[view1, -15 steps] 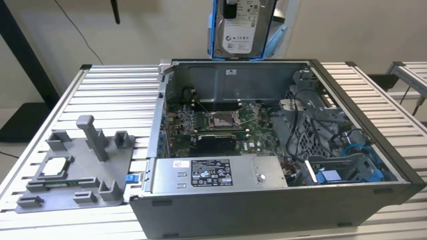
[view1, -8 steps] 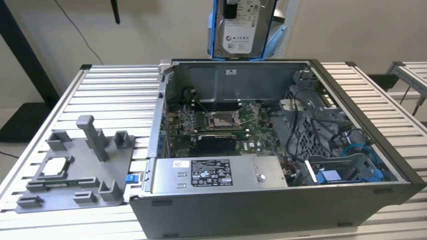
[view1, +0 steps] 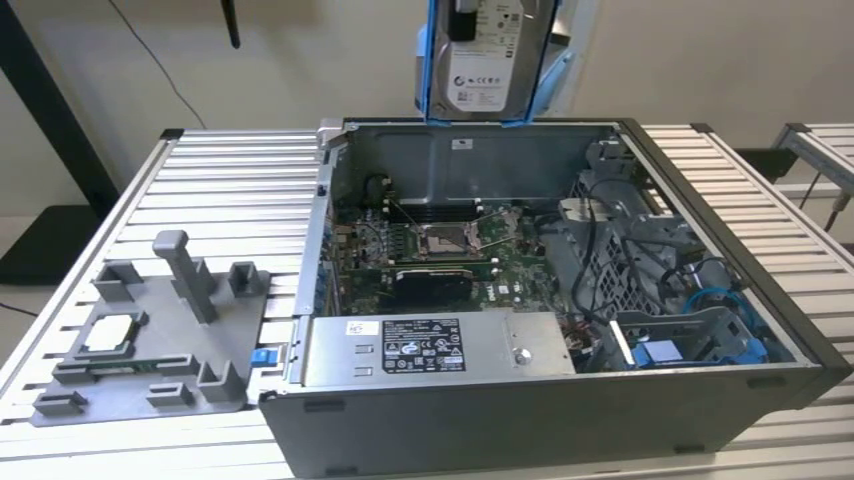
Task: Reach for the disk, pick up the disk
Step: 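Pick up the disk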
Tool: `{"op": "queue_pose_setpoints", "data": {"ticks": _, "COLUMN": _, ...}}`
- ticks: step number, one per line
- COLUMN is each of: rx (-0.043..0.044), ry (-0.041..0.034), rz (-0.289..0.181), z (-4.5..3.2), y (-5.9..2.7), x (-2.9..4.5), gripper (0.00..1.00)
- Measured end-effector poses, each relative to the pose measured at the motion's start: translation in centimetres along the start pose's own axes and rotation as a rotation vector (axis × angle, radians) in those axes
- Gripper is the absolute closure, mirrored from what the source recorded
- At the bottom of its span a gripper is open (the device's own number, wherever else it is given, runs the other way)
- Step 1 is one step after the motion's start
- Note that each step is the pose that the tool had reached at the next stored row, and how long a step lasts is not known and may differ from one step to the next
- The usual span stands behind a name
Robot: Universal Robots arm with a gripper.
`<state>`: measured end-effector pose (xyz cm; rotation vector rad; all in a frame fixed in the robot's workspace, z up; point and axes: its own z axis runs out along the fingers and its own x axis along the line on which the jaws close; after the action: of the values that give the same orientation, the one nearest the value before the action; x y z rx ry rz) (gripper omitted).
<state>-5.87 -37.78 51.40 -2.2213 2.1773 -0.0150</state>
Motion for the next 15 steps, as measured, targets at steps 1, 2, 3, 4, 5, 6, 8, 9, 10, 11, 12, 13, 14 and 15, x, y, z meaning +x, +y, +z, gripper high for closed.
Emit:
{"op": "queue_pose_setpoints", "data": {"ticks": 1, "rx": -0.0001, "ry": 0.0, "rz": 0.0, "z": 0.0, "y": -0.01, "x": 0.15, "gripper": 1.0}}
{"op": "queue_pose_setpoints", "data": {"ticks": 2, "rx": -0.0003, "ry": 0.0, "rz": 0.0, "z": 0.0, "y": -0.02, "x": 0.29, "gripper": 1.0}}
{"op": "queue_pose_setpoints", "data": {"ticks": 3, "rx": -0.0004, "ry": 0.0, "rz": 0.0, "z": 0.0, "y": -0.02, "x": 0.4, "gripper": 1.0}}
{"op": "queue_pose_setpoints", "data": {"ticks": 4, "rx": -0.0005, "ry": -0.0001, "rz": 0.0, "z": 0.0, "y": -0.03, "x": 0.5, "gripper": 1.0}}
{"op": "queue_pose_setpoints", "data": {"ticks": 5, "rx": -0.0006, "ry": 0.0, "rz": 0.0, "z": -0.01, "y": -0.04, "x": 0.6, "gripper": 1.0}}
{"op": "queue_pose_setpoints", "data": {"ticks": 6, "rx": -0.0008, "ry": 0.0, "rz": 0.0, "z": -0.01, "y": -0.05, "x": 0.7, "gripper": 1.0}}
{"op": "queue_pose_setpoints", "data": {"ticks": 8, "rx": -0.0009, "ry": -0.0001, "rz": 0.0, "z": -0.01, "y": -0.07, "x": 0.86, "gripper": 1.0}}
{"op": "queue_pose_setpoints", "data": {"ticks": 9, "rx": -0.0009, "ry": 0.0, "rz": 0.0, "z": -0.01, "y": -0.07, "x": 0.95, "gripper": 1.0}}
{"op": "queue_pose_setpoints", "data": {"ticks": 10, "rx": -0.0009, "ry": -0.0001, "rz": 0.0, "z": -0.01, "y": -0.08, "x": 1.03, "gripper": 1.0}}
{"op": "queue_pose_setpoints", "data": {"ticks": 11, "rx": -0.001, "ry": 0.0, "rz": 0.0, "z": -0.01, "y": -0.08, "x": 1.11, "gripper": 1.0}}
{"op": "queue_pose_setpoints", "data": {"ticks": 12, "rx": -0.001, "ry": 0.0, "rz": 0.0, "z": -0.01, "y": -0.09, "x": 1.18, "gripper": 1.0}}
{"op": "queue_pose_setpoints", "data": {"ticks": 13, "rx": -0.0011, "ry": -0.0001, "rz": 0.0, "z": -0.01, "y": -0.09, "x": 1.26, "gripper": 1.0}}
{"op": "queue_pose_setpoints", "data": {"ticks": 14, "rx": -0.0011, "ry": 0.0, "rz": 0.0, "z": -0.02, "y": -0.1, "x": 1.34, "gripper": 1.0}}
{"op": "queue_pose_setpoints", "data": {"ticks": 15, "rx": -0.0012, "ry": 0.0, "rz": 0.0, "z": -0.02, "y": -0.11, "x": 1.42, "gripper": 1.0}}
